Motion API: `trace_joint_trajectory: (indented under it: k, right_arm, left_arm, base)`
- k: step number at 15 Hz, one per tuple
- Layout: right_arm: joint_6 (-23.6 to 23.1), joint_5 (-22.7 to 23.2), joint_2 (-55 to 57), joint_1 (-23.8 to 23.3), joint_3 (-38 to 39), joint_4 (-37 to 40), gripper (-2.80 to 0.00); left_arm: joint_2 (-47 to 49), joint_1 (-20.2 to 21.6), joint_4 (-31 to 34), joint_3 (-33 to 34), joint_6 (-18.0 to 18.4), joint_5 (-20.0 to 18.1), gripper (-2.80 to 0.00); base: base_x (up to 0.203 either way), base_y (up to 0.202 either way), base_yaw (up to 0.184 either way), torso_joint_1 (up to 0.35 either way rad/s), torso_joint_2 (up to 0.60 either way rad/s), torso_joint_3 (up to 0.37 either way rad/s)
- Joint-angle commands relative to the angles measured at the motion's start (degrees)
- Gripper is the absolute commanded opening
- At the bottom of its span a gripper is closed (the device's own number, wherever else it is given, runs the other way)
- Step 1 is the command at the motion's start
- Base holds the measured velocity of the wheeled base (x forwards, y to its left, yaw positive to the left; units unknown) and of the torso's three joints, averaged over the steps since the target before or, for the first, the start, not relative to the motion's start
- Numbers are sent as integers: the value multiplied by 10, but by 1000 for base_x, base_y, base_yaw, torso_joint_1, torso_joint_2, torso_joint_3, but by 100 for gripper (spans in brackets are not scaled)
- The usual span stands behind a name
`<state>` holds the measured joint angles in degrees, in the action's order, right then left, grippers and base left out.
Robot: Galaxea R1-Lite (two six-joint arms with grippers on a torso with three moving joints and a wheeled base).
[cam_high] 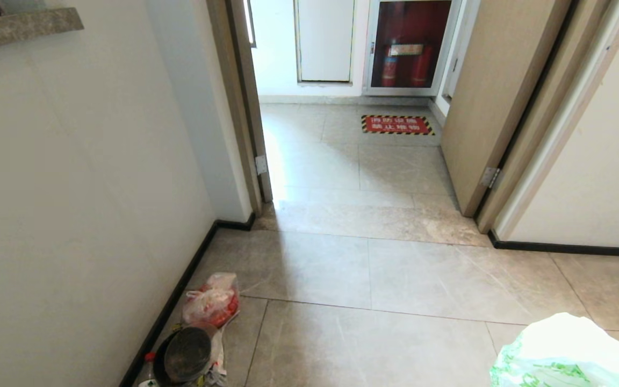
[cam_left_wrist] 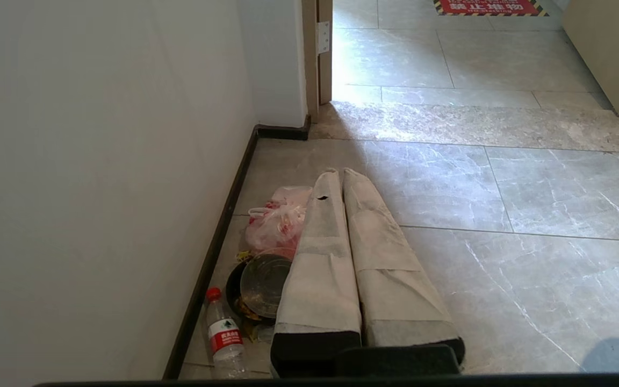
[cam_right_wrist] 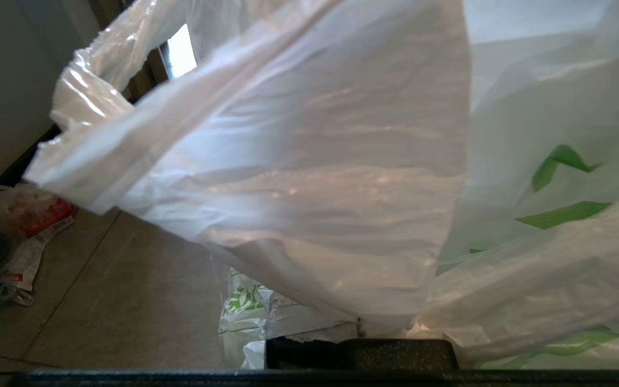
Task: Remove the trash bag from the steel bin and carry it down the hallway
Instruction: Put the trash bag at the door
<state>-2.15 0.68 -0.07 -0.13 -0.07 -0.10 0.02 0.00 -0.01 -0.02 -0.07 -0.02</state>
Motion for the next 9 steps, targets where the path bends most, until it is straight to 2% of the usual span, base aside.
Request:
trace_joint_trajectory:
  k: [1,9]
  right_arm:
    - [0,-1,-22,0,0,-1,-280]
    - [-1,0,-22,0,0,0,-280]
  left_arm:
    - [1,0,0,0,0,0,-280]
    - [1,0,0,0,0,0,-280]
  base:
    - [-3,-17,44,2,2,1]
    - [2,-9,163,3,2,3]
